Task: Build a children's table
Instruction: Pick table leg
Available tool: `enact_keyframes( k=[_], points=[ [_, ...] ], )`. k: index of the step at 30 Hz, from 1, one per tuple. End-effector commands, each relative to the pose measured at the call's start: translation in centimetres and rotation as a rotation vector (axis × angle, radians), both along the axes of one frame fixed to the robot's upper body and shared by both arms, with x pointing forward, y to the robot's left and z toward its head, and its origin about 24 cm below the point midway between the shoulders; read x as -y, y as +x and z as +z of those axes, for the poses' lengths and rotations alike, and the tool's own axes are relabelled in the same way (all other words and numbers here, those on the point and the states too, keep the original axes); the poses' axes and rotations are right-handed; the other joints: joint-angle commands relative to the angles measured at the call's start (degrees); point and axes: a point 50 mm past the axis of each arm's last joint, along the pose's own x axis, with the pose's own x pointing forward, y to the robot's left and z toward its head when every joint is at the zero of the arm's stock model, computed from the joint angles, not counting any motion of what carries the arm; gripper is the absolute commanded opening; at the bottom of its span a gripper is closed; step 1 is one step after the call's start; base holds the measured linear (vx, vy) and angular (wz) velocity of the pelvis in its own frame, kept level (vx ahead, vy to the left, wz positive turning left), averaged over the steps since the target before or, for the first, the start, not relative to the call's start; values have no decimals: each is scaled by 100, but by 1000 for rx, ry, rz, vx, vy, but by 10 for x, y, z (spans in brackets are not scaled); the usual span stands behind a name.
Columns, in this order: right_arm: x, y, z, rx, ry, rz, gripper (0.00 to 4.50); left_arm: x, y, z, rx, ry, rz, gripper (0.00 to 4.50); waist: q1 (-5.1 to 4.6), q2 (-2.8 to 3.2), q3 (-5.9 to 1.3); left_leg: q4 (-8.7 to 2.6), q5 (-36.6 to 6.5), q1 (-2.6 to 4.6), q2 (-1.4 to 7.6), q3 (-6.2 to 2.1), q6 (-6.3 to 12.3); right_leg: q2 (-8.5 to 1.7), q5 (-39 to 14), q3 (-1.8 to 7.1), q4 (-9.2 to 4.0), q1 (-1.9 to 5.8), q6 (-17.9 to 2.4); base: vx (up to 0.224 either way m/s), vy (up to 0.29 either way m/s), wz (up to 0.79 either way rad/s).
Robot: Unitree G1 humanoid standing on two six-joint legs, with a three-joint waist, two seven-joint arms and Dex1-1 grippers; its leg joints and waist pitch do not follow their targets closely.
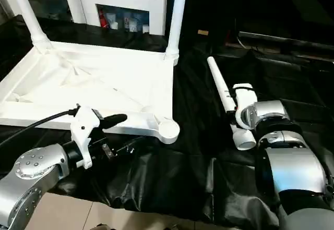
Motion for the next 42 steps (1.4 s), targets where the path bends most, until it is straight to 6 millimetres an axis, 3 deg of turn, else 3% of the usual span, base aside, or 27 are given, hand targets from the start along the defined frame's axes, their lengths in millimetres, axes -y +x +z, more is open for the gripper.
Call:
enact_keyframes(
  k=[1,7,15,17,19,21,23,24,28,30,32,36,42],
  points=[
    [8,0,6,11,28,-49,185,2,0,2,1,-2,-26,450,23,-3,-471,-300,39,-2,331,-95,381,-661,-428,433,-376,393,-1126,0,0,0],
    [13,-1,12,56,137,-116,184,-2,10,4,13,-19,40,450,45,5,-466,-286,-142,-6,308,-86,316,-642,-570,434,-414,394,-1090,0,0,0],
    [6,15,43,384,492,-165,184,1,33,19,37,-120,187,450,86,-3,-483,-271,-209,1,297,-93,302,-633,-759,421,-445,394,-853,0,0,0],
    [1,16,49,459,551,-122,184,4,37,21,31,-140,209,450,104,-6,-484,-273,-175,-11,293,-92,346,-626,-692,417,-449,401,-845,0,0,0],
    [-13,13,66,659,682,42,184,13,47,28,18,-215,258,450,129,-25,-500,-266,-55,-31,294,-98,492,-636,-494,418,-440,429,-815,0,0,0],
    [-23,5,77,760,783,141,184,20,52,36,8,-287,253,450,162,-44,-511,-275,93,-26,303,-114,634,-652,-442,414,-441,433,-789,0,0,0],
    [-36,-6,87,819,874,240,184,28,55,46,-10,-369,227,450,154,-71,-507,-284,159,-36,301,-120,663,-645,-485,404,-447,435,-796,0,0,0],
    [-40,-10,90,830,899,277,184,30,56,49,-15,-394,218,450,197,-45,-515,-272,188,-10,310,-120,674,-656,-491,411,-448,423,-786,0,0,0],
    [-62,-29,99,842,996,480,184,40,61,62,-33,-484,184,450,265,-50,-493,-286,133,-10,284,-115,685,-645,-905,392,-535,420,-566,0,0,0],
    [-88,-50,98,786,1033,687,184,50,64,72,-71,-592,138,450,277,-57,-479,-302,153,-16,288,-123,659,-633,-1102,383,-564,416,-437,0,0,0],
    [-98,-57,92,753,1003,747,184,53,65,76,-95,-637,128,450,296,-43,-494,-311,189,14,327,-143,648,-654,-1026,385,-548,401,-480,0,0,0],
    [-113,-66,80,690,930,818,184,58,65,82,-119,-703,103,450,281,-52,-479,-328,123,4,335,-146,546,-679,-1112,389,-578,394,-540,0,0,0],
    [-131,-79,68,621,824,913,184,64,66,82,-160,-723,104,450,277,-72,-451,-345,18,6,331,-153,474,-692,-1367,401,-621,386,-309,0,0,0]
  ],
)
